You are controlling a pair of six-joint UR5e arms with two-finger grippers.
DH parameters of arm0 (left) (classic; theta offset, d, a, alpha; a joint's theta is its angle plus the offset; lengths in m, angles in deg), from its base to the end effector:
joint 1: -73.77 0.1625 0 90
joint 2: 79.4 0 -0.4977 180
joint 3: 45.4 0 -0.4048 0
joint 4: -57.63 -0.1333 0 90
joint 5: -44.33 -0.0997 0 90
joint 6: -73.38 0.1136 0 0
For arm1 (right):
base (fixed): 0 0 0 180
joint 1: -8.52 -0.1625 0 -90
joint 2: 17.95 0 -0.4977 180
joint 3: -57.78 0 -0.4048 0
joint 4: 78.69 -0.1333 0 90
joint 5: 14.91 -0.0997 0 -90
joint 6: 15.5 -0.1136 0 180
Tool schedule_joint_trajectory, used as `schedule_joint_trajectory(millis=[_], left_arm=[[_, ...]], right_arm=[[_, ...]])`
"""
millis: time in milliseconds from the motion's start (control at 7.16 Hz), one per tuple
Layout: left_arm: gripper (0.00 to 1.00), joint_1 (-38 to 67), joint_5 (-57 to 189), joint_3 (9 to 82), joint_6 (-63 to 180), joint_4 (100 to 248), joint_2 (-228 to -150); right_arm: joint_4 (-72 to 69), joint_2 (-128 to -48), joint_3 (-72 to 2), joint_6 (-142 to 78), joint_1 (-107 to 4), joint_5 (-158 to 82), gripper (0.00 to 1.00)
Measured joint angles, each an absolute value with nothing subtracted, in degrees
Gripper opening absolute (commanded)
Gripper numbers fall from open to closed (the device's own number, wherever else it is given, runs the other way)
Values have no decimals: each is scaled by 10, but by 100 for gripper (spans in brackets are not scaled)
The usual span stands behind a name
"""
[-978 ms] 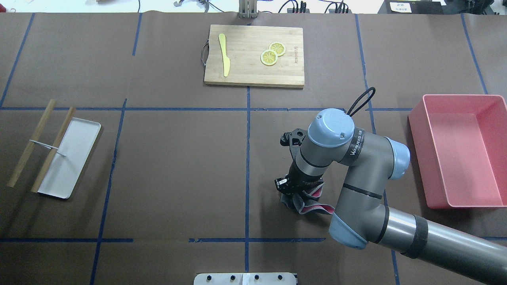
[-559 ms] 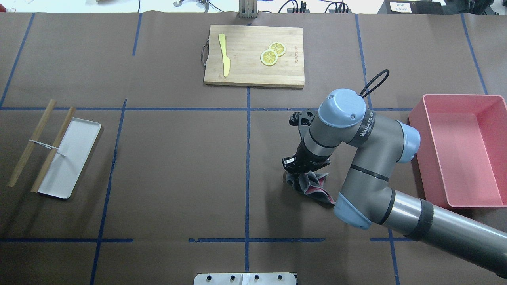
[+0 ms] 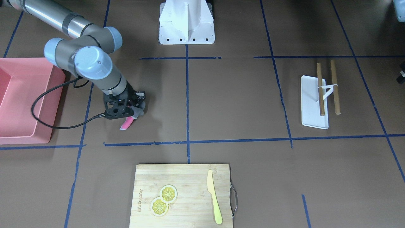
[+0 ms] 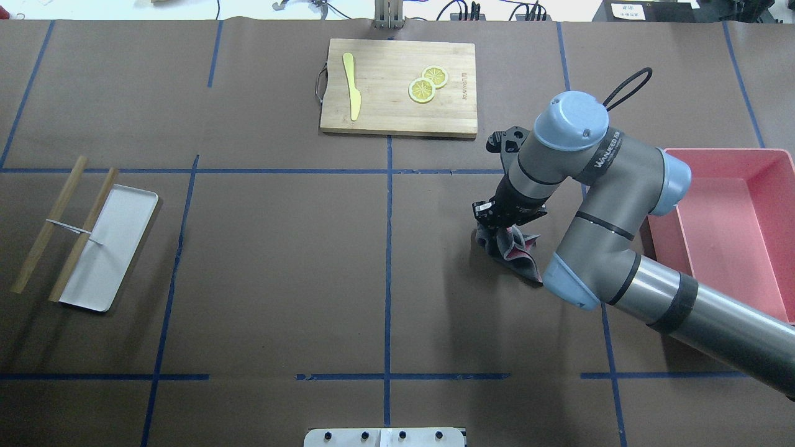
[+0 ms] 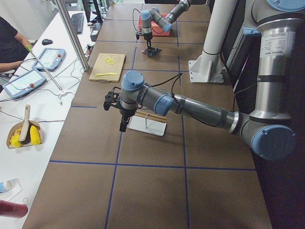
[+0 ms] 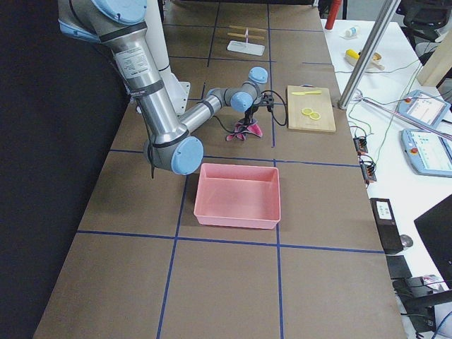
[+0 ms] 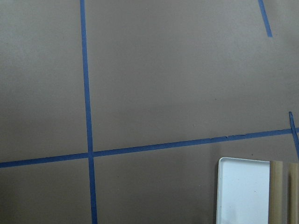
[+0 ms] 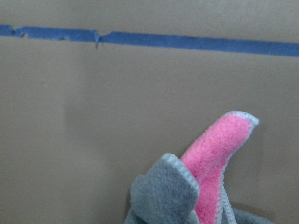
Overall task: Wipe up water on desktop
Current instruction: 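Rub the cloth back and forth across the table with the right gripper, then lift the cloth and carry it over the pink bin with the right gripper, then release the cloth into the pink bin and withdraw the right gripper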
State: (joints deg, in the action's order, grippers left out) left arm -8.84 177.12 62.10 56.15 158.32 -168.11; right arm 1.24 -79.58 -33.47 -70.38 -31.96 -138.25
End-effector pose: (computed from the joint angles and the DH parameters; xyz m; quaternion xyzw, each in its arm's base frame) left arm 0.0092 -0.5072 0.5763 0.1359 0.3928 0.0069 0.9095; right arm -0.5060 -0.5250 0.4097 -0.0139 -0.4223 -0.0551 0.9047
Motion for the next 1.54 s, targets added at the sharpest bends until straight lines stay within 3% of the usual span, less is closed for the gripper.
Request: schedule_joint_trajectory(millis=[559,1117,1536], left_arm=[[100,-88,1771,610,567,1579,-1681],[100,-111,1772,579,709,1437,-1682],[100,-177,1776,519,811,1392,-1679]], right_arm=[[44,-804,-348,-679,-397,-1416,0],[292,-835,-520,-467,-521,-1429,0],[368,-897,-557,-282,-654,-1495,1]])
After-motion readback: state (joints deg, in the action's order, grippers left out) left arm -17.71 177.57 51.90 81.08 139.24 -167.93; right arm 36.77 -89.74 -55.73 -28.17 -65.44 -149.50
